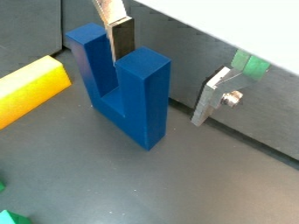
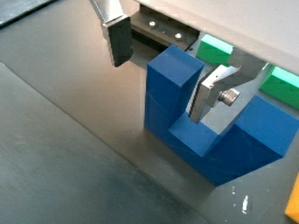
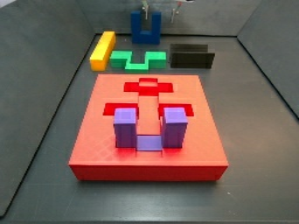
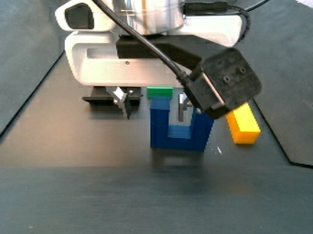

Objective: Pick up the blue object. Move up. Move to above the board. Insert the blue object.
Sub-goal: Pick up the blue object.

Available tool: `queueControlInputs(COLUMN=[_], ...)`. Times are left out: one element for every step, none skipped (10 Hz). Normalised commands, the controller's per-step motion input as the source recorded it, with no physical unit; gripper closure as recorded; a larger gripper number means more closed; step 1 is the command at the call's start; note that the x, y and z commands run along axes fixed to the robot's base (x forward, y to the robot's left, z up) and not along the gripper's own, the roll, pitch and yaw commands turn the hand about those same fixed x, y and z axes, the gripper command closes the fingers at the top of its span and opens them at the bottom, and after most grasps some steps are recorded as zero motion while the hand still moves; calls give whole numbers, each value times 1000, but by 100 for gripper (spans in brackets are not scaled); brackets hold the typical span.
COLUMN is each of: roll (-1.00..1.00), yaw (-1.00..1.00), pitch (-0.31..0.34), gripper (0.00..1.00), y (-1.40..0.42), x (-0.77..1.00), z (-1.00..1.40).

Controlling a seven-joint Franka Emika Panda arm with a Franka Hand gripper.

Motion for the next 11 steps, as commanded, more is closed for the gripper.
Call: queueControlInputs(roll=[-256,-83,-44,-27,-20,0,0,-14,-46,-61,0], yaw=[0,-26,-49,-49,-54,-71,-129,-180,-166,-143,0], pitch=[0,0,0,0,4,16,33,53,66,60,9], gripper=[0,0,0,0,0,0,0,0,0,0,0], y=[0,0,-43,-77,-29,0,0,137,143,57,0], x=[-60,-89,-103,-86,-83,-57,-9,0,0,0,0], z=[-114,-246,-334,-289,-186,-131,-66,0,37,51,-14])
